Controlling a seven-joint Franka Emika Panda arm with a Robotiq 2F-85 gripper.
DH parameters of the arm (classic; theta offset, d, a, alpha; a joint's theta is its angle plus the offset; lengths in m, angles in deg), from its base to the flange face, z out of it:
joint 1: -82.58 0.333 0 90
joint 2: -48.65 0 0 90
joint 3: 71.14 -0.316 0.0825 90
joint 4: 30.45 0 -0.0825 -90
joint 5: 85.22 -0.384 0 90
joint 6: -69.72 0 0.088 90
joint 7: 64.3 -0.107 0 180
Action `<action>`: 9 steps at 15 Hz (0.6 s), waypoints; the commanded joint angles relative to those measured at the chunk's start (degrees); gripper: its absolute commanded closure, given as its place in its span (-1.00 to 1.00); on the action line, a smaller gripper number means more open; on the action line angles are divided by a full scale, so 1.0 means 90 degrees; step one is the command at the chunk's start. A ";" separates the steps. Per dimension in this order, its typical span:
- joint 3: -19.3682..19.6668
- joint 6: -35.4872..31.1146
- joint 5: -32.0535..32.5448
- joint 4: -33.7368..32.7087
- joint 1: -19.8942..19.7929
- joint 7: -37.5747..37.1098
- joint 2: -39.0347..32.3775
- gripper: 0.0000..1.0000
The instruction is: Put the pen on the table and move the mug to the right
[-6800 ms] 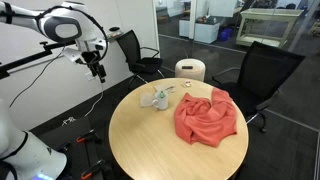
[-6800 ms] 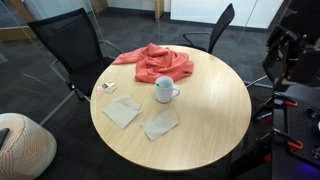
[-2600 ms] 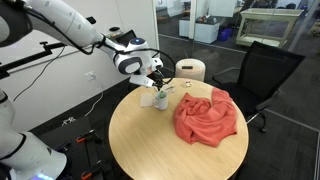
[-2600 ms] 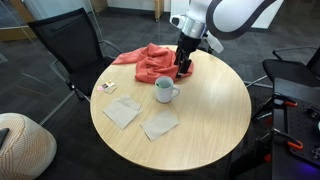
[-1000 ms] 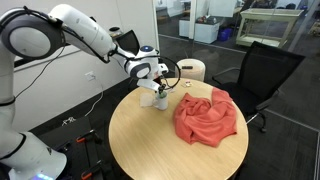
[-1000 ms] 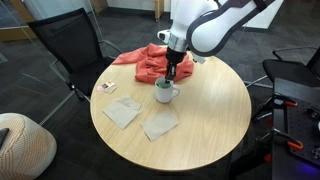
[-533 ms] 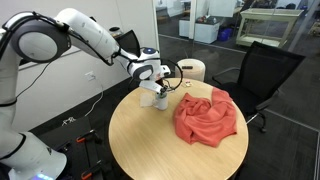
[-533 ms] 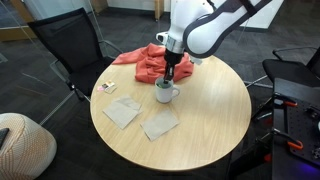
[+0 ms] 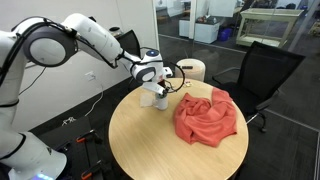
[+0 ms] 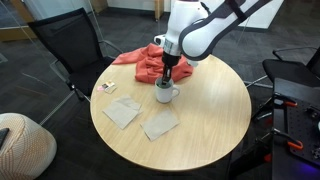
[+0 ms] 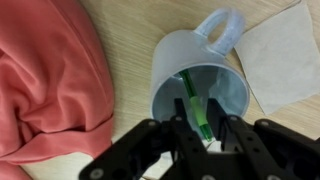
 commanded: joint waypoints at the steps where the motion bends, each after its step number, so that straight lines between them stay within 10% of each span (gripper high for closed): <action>1: -0.0122 0.0259 0.0220 -0.0322 -0.0097 -0.0280 -0.0182 0.42; 9: -0.0232 0.0464 0.0197 -0.0589 -0.0129 -0.0197 -0.0405 0.41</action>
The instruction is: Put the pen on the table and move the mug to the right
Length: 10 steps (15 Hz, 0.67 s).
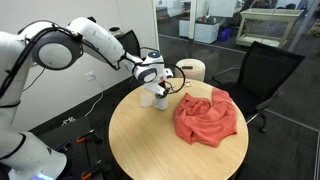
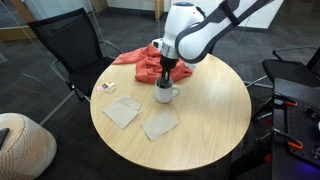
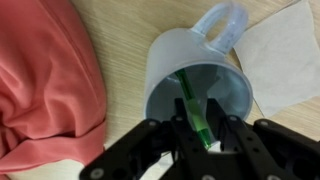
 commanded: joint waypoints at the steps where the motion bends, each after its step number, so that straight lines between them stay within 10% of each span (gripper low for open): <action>1: -0.0177 0.0270 0.0190 -0.0286 -0.0127 -0.0173 -0.0126 0.40; 10: -0.0368 0.0171 0.0145 -0.0488 -0.0295 0.0020 -0.0341 0.44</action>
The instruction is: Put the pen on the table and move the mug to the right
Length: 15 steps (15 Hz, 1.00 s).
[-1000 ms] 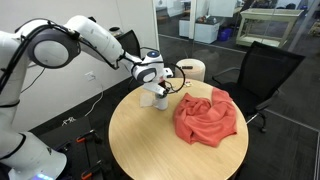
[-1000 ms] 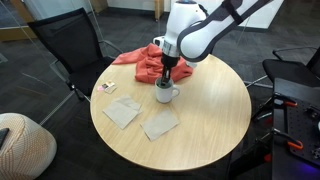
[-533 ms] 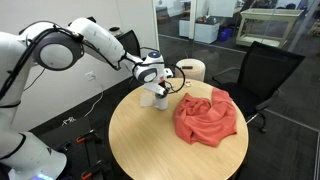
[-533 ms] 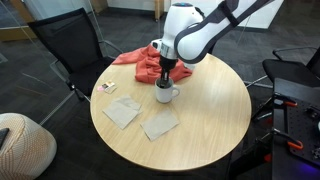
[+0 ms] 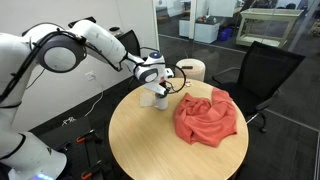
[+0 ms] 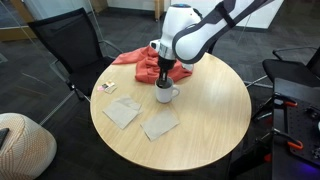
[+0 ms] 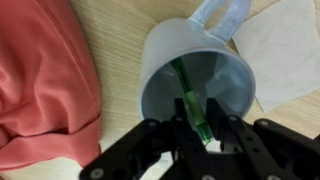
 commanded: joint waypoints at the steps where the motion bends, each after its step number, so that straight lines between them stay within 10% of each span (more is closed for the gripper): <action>1: -0.0224 0.0136 0.0141 -0.0242 -0.0216 0.0017 -0.0151 0.48; 4: -0.0314 0.0111 0.0126 -0.0273 -0.0309 0.0084 -0.0213 1.00; 15: -0.0386 -0.0300 0.0129 0.0365 -0.0342 -0.0056 0.0291 0.94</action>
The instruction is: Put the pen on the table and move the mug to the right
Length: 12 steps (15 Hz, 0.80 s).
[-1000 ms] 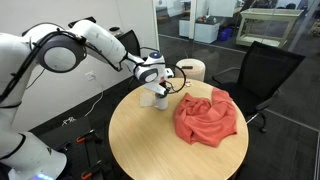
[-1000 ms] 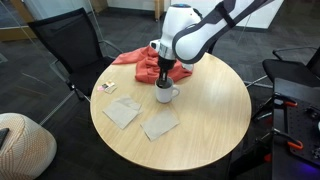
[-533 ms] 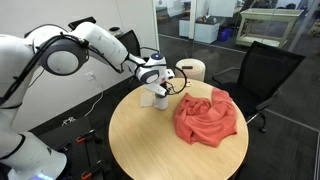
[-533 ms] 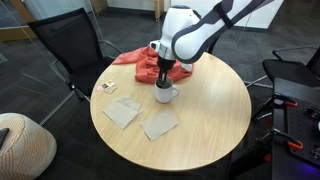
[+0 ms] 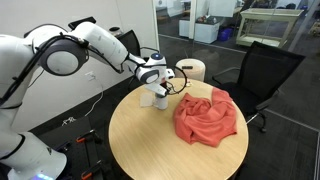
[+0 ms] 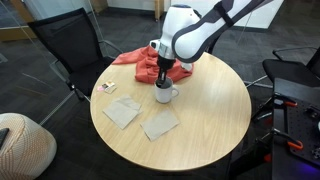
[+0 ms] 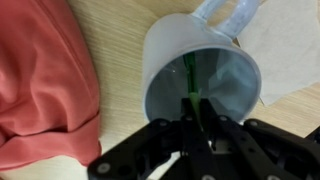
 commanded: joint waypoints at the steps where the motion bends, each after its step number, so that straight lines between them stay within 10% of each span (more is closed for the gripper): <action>1: -0.0126 -0.0301 0.0132 0.0562 -0.0067 -0.0083 0.0501 0.94; 12: -0.0120 -0.1570 0.0283 0.2250 0.0101 -0.0303 0.2157 0.94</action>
